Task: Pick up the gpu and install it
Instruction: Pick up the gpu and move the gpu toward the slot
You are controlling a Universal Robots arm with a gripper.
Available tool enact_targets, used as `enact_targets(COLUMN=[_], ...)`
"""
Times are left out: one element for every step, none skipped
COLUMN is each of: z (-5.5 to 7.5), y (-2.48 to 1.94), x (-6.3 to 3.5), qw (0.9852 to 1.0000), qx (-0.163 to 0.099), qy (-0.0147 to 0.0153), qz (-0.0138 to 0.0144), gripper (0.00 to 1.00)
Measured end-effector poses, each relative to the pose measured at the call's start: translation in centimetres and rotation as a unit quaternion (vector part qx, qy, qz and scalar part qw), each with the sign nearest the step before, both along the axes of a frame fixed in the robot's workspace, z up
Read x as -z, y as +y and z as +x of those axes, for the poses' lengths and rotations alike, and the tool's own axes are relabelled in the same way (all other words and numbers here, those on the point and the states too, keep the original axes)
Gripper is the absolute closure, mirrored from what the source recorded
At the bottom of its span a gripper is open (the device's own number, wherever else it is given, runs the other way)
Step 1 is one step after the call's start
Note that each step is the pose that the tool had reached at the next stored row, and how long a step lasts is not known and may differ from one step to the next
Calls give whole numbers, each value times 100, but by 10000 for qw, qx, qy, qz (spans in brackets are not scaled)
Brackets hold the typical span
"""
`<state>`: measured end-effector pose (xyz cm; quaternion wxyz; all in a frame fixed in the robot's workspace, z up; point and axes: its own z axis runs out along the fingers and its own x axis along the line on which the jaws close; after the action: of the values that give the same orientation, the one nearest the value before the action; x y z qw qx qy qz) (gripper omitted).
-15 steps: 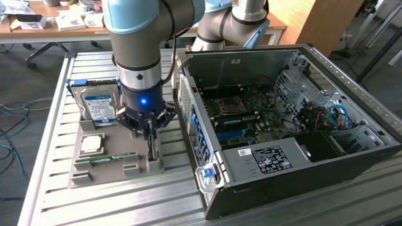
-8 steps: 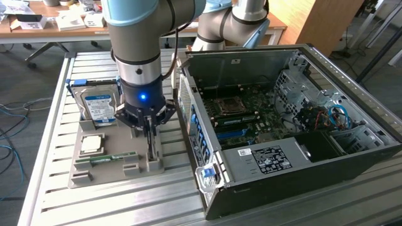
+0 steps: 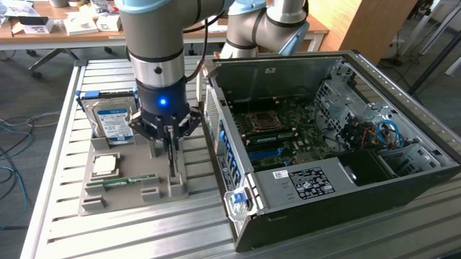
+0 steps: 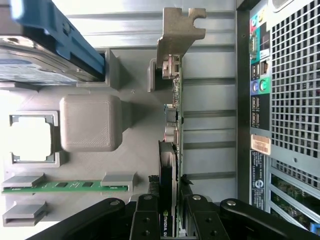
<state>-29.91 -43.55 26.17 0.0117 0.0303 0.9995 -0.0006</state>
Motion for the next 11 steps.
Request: enact_targets(z=[0, 0, 0, 0, 0, 0, 0, 1, 0, 0, 0], y=[0, 0, 0, 0, 0, 0, 0, 0, 0, 0, 0], x=[-24, -47, -74, -100, -129, -158, -189, -218, -250, -278, -305], qw=[10000, 10000, 10000, 10000, 10000, 10000, 10000, 10000, 10000, 10000, 10000], qx=[0, 0, 0, 0, 0, 0, 0, 0, 0, 0, 0], qy=[0, -1, 0, -1, -1, -1, 0, 0, 0, 0, 0], qz=[1, 2, 2, 3, 3, 3, 4, 3, 3, 3, 3], gripper=[74, 74, 74, 74, 74, 74, 74, 74, 74, 74, 74])
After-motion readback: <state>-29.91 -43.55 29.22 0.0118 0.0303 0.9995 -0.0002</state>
